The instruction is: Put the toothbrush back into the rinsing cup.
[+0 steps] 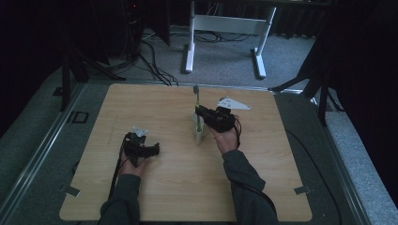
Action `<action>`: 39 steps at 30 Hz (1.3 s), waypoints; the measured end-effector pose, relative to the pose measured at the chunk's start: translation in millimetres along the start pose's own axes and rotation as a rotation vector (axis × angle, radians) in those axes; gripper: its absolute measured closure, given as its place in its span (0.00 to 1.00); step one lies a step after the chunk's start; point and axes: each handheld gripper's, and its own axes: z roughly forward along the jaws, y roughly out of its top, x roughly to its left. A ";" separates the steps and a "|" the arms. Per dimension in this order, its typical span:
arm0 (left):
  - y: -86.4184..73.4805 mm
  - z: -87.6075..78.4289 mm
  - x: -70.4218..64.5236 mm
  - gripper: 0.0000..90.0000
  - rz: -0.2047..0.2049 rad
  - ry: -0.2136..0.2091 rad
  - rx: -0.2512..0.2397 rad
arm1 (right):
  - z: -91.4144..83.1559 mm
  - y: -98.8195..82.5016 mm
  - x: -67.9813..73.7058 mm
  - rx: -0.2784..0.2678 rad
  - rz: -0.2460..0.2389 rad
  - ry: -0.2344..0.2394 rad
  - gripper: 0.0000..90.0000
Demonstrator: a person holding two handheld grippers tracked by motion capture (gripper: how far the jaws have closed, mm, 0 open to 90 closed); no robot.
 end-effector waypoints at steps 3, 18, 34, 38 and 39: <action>0.0 0.1 0.0 0.12 0.000 0.000 -0.001 | -1.9 -0.8 0.4 0.006 -0.006 0.002 0.90; 0.1 0.1 -0.1 0.12 0.001 -0.002 0.000 | -19.4 -21.7 3.0 0.119 -0.114 0.006 0.39; 0.1 0.1 -0.1 0.12 0.001 -0.002 0.000 | -27.8 -33.9 -3.5 0.185 -0.135 -0.008 0.42; 0.1 0.1 -0.2 0.12 0.001 -0.001 -0.001 | -33.1 -36.6 -8.6 0.192 -0.120 -0.014 0.42; 0.1 0.1 -0.1 0.12 0.001 -0.001 0.000 | -34.4 -37.1 -9.9 0.195 -0.118 -0.018 0.42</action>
